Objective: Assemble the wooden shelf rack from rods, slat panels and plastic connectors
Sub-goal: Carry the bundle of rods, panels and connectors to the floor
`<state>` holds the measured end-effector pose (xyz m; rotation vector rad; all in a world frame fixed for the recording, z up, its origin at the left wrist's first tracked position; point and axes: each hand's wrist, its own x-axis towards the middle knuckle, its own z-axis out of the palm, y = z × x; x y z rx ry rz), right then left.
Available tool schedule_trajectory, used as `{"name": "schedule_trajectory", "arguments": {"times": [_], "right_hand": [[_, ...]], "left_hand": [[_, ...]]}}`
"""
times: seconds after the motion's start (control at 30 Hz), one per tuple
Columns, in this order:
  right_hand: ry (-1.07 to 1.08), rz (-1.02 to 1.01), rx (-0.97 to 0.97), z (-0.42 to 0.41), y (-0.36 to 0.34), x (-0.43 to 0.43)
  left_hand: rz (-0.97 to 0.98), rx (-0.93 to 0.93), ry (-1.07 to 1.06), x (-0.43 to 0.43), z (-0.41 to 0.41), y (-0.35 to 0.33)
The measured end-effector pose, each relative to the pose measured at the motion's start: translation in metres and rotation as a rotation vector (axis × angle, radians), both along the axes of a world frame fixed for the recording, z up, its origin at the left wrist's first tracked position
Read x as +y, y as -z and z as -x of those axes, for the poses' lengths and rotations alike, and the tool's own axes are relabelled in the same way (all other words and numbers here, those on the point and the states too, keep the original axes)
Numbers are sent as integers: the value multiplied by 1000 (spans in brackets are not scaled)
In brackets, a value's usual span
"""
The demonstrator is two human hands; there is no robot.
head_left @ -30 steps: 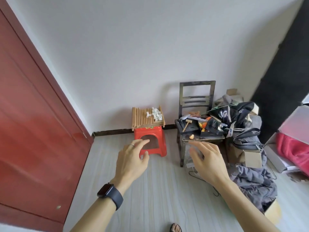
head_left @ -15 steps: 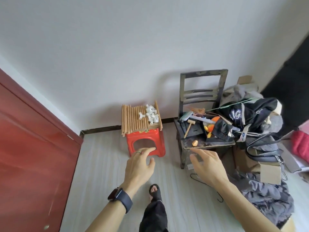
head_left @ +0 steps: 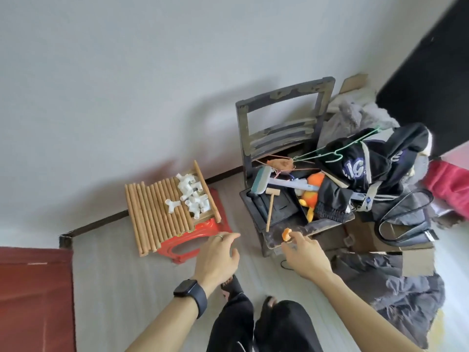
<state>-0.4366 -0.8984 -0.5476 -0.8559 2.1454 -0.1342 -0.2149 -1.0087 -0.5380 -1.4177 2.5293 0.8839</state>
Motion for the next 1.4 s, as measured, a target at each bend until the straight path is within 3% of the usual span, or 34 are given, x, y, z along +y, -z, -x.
{"name": "schedule_trajectory", "arguments": {"times": [0.27,0.5,0.73,0.83,0.93,1.1,1.27,1.4], "right_hand": [[36,-85,-22,37,139,-95],[64,-150,46,56,227,-135],[146,-100,-90,67,229,-118],[192,-100,-153,68,205,-96],[100,-82,-165,57,179,-73],[-138,-48,-209,15,145,-73],[-370,59,-252,-52,124,-114],[-502,117,-338,-115,117,-149]], "left_hand": [[-115,-156,96,-59,65,136],[-221,-325,273,-58,109,226],[-332,-348,191,-45,113,232],[-576,-363,-36,-50,109,214],[-839,-224,-299,-58,99,194],[-975,256,-758,-68,62,157],[-982,404,-950,-69,7,140],[-788,550,-1061,-77,-48,132]]}}
